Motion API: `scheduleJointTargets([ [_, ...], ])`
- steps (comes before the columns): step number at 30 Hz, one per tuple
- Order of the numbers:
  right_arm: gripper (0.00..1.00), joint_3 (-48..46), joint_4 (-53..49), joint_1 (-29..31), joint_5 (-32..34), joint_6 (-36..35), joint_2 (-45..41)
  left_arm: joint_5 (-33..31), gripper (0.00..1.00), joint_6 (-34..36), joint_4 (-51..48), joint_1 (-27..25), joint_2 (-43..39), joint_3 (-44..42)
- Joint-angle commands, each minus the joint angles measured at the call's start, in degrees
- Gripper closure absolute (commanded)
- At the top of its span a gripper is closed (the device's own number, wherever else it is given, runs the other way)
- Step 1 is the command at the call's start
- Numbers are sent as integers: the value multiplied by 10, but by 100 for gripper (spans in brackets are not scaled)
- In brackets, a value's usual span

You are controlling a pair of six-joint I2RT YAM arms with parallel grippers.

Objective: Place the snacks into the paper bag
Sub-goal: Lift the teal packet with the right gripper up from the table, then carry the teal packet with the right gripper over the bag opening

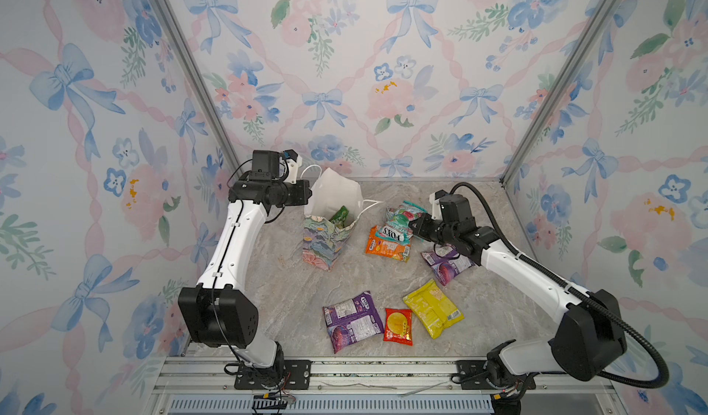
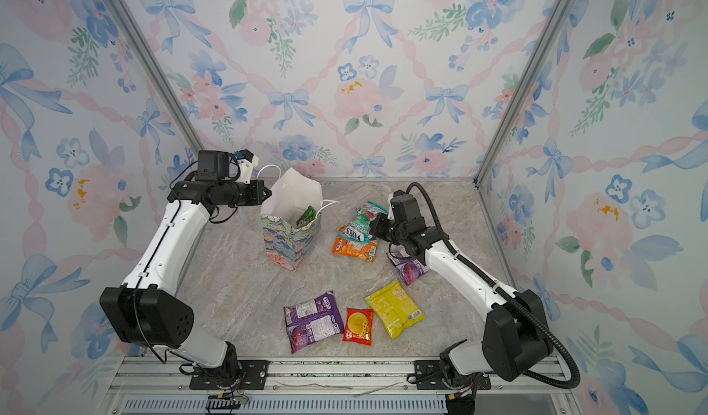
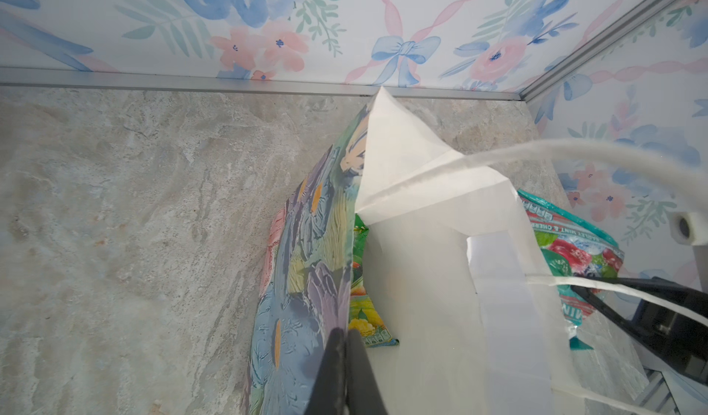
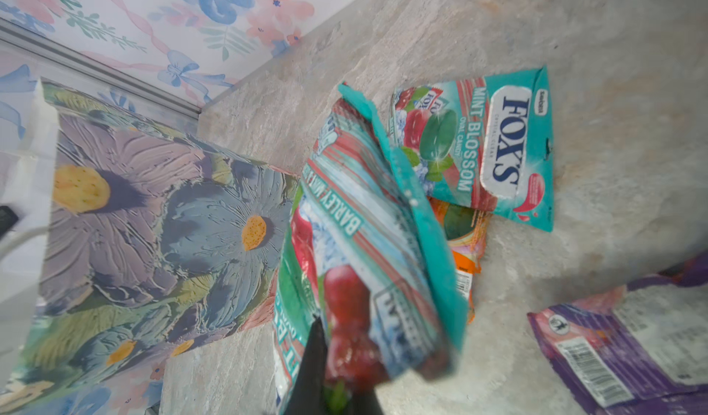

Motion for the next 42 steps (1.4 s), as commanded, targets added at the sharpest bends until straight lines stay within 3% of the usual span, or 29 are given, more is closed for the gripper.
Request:
scheduleJointTargets([
  [1,100,76,-2,-13,-4,-41,4,24,100,-13,-7,-7,-19,9],
  [12,100,290,-15,-9,-9,-81,116,-1,100,-4,-6,-8,-29,-22],
  [27,100,582,-101,78,-11,-129,281,5,100,1,-2,-8,-33,-27],
  [42,100,603,-159,138,-5,-168,314,-2,100,9,-1,-8,-36,-26],
])
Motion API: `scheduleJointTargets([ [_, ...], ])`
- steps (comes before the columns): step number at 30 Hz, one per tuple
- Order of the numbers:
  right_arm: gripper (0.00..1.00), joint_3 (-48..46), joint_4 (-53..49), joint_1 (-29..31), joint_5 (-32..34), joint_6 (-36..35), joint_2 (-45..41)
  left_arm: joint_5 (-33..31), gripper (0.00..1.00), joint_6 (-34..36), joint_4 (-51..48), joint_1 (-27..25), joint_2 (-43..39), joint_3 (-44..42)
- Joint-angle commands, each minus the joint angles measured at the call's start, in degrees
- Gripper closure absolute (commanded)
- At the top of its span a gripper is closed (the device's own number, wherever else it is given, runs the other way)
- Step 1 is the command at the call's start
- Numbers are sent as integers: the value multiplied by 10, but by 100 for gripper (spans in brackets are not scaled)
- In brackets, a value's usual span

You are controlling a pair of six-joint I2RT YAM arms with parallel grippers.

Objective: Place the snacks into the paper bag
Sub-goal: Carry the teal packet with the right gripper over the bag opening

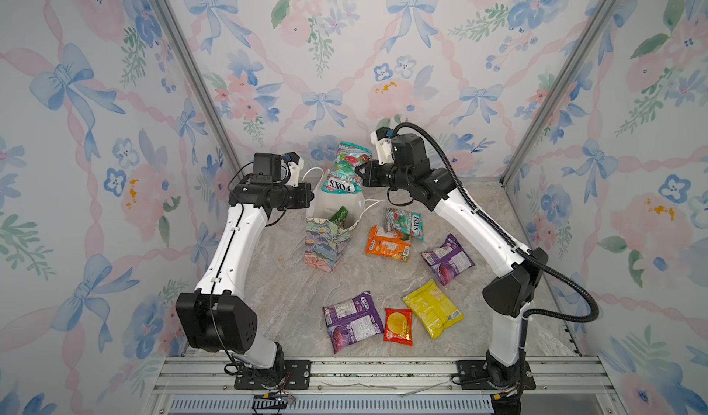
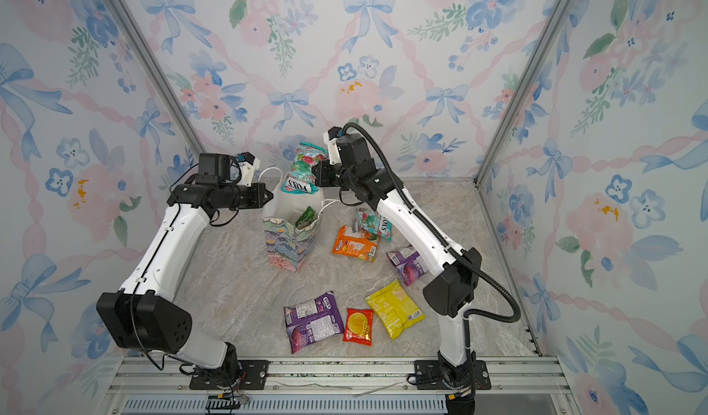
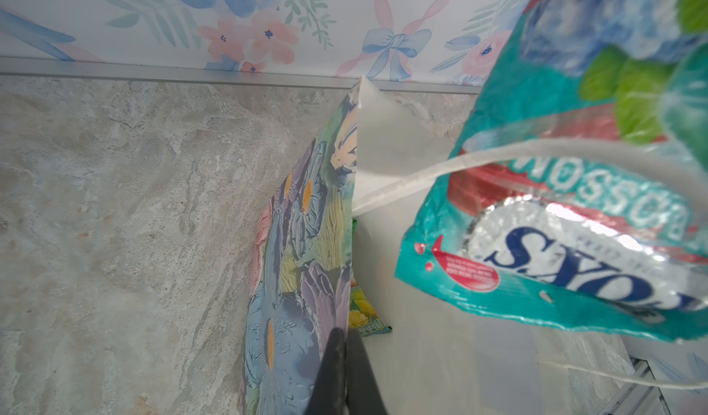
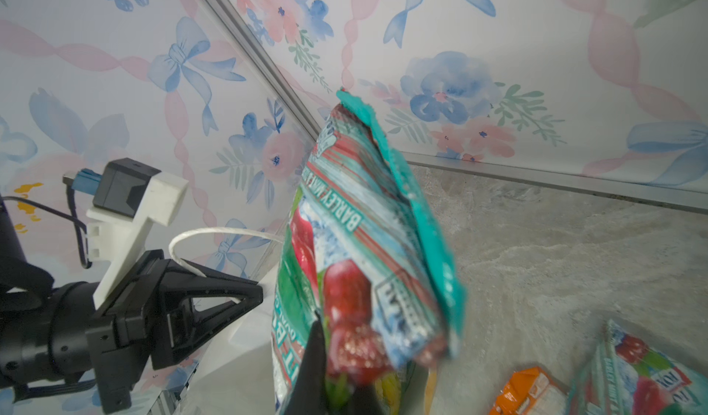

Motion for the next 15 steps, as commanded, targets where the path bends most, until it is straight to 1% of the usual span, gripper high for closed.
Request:
scheduleJointTargets([
  [1,100,6,-2,7,3,-21,-2,0,100,13,-2,-2,-16,-5],
  [15,100,-83,5,26,2,-38,-45,-6,100,13,-2,-1,-19,-5],
])
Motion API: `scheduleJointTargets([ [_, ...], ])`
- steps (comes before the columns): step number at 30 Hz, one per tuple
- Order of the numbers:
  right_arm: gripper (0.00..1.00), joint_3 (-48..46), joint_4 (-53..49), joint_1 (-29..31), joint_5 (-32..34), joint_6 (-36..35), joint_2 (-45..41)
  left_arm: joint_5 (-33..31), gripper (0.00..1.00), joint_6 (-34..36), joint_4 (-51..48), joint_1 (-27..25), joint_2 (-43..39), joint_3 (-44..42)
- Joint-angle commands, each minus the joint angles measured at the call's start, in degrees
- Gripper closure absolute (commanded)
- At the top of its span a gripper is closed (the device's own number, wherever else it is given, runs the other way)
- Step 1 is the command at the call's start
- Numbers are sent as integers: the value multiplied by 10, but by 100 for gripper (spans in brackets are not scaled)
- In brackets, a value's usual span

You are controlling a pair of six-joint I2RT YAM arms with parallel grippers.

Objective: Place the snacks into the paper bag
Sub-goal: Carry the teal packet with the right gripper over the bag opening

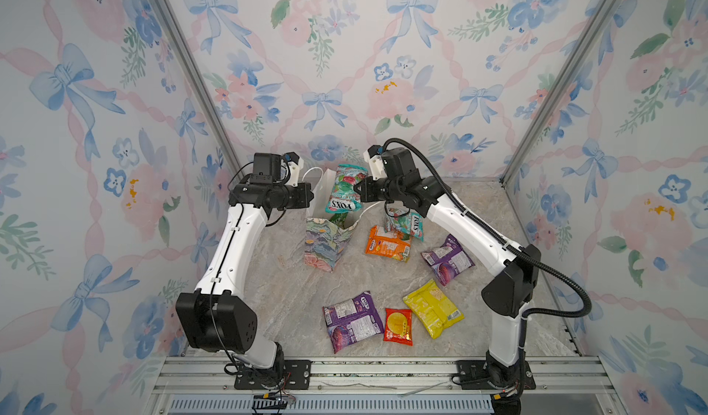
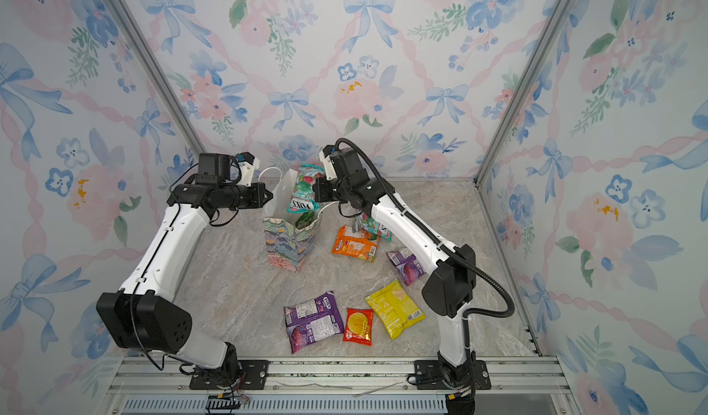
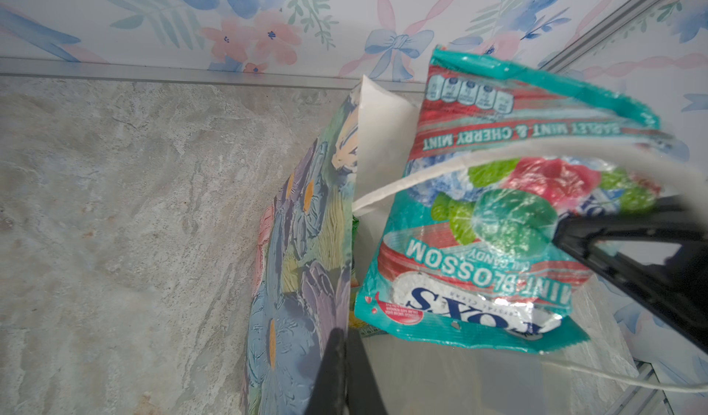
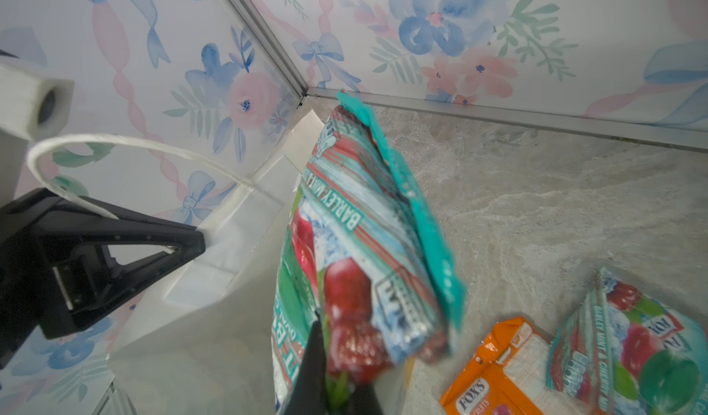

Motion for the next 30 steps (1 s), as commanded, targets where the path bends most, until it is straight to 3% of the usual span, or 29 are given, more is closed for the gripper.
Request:
scheduleJointTargets([
  [1,100,-10,13,17,-1,-14,-46,-1,100,13,-3,-1,-19,-5],
  [30,100,-50,76,40,-36,59,-13,0,100,12,-3,-1,-19,-11],
])
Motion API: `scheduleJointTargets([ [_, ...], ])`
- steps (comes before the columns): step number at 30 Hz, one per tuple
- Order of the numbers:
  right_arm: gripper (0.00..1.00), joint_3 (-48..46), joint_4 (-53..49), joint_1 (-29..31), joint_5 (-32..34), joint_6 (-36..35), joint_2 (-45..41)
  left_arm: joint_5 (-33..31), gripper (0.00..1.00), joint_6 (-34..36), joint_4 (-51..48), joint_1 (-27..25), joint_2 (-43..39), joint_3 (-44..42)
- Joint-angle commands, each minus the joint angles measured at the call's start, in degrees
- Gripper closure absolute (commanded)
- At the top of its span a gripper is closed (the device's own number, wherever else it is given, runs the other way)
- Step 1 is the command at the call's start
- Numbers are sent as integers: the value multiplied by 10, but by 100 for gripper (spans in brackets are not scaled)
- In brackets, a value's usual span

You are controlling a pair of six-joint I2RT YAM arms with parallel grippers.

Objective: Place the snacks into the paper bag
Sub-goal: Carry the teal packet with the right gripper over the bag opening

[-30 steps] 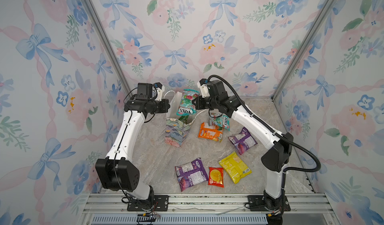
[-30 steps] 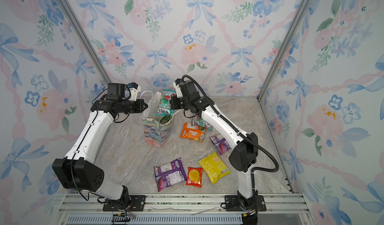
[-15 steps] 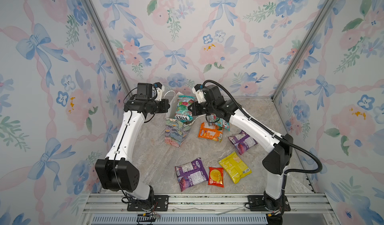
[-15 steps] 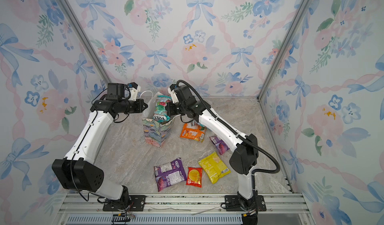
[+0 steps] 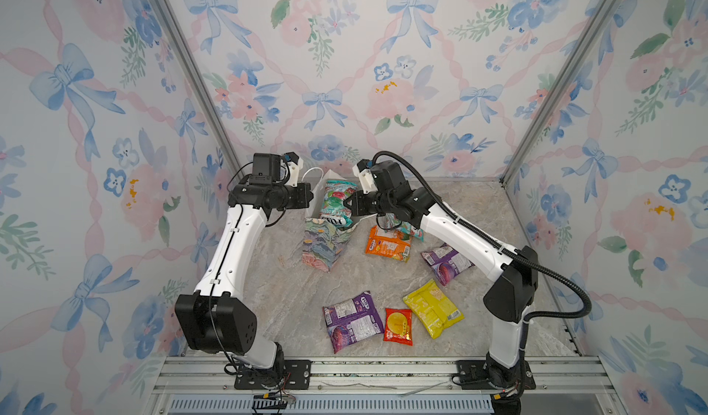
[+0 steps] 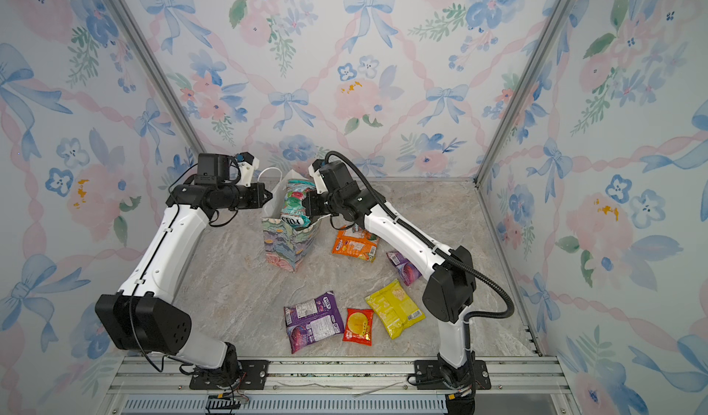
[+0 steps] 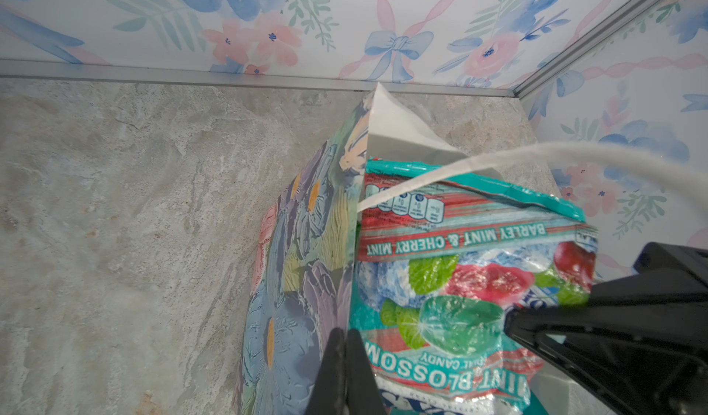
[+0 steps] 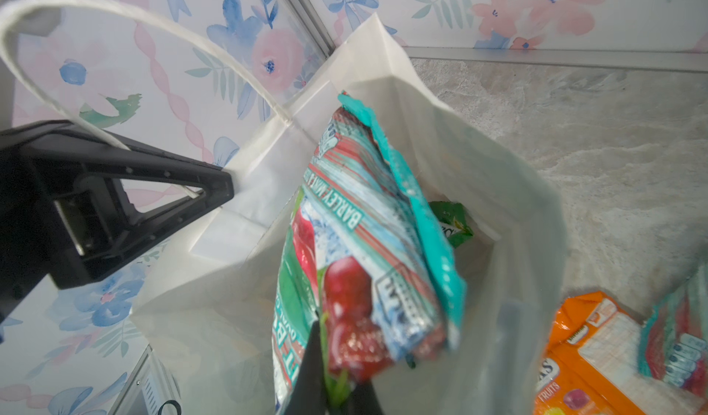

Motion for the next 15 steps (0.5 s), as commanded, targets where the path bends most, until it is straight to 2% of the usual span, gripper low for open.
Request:
scheduleJointTargets([
  [1,100,12,39,3,-14,20,7,2,100,12,-2,-1,-14,-8],
  [11,98,30,53,-4,-27,43,37,-4,100,17,-3,-1,-18,-11],
  [12,94,33,53,-4,-27,43,38,-5,100,19,-2,-1,-18,-12],
  [13,83,38,51,-5,-27,44,39,-6,100,20,-3,-1,-18,-12],
  [15,56,47,48,-8,-27,40,37,-9,100,21,-3,-1,-18,-13],
])
